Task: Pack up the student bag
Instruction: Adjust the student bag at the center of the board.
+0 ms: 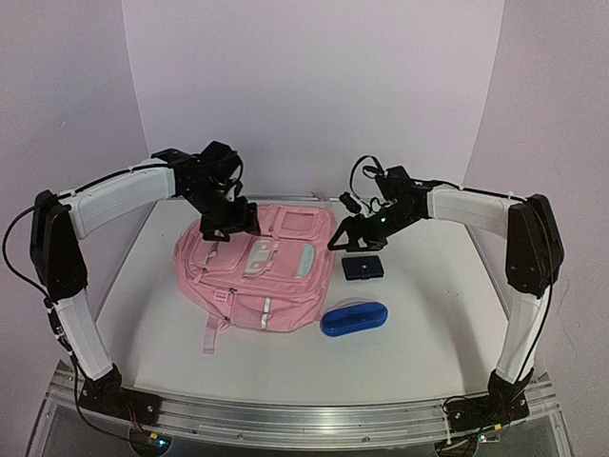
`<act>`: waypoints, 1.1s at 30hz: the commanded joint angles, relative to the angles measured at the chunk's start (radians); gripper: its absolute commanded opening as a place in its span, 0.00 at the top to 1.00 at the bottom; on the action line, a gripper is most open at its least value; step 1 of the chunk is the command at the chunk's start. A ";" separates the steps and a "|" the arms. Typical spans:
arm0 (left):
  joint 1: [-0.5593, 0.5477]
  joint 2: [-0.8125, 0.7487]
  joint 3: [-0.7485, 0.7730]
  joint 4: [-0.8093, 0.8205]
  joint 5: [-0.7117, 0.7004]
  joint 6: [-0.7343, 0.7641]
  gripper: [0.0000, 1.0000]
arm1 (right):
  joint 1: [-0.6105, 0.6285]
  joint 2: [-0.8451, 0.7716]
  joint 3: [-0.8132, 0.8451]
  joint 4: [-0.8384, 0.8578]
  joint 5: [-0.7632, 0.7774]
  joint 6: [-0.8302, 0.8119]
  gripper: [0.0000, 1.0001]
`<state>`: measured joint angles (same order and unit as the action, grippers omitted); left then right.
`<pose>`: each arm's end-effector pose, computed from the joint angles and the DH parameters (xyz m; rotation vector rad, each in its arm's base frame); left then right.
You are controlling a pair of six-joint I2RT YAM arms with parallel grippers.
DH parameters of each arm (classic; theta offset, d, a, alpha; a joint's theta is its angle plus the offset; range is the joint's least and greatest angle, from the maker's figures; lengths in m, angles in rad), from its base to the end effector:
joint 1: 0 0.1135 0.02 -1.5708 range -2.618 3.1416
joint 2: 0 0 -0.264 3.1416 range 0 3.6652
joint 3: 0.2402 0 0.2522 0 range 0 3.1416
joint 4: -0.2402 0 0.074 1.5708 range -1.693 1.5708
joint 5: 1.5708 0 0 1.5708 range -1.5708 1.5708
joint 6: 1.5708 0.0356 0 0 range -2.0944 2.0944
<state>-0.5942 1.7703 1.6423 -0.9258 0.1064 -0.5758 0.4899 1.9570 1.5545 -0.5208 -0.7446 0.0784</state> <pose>0.3103 -0.2142 0.3054 0.0634 2.7210 -0.5182 0.3670 0.2230 0.2374 -0.8264 2.3660 1.1652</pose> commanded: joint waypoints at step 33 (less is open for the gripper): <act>-0.121 0.167 0.275 -0.488 -0.421 -0.184 1.00 | 0.071 0.164 0.033 -0.066 0.296 0.107 1.00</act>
<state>-0.8181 2.1003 2.0271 -1.2273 -0.2480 -0.7118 0.6226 2.0968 1.6285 -0.4632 -0.5735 0.2754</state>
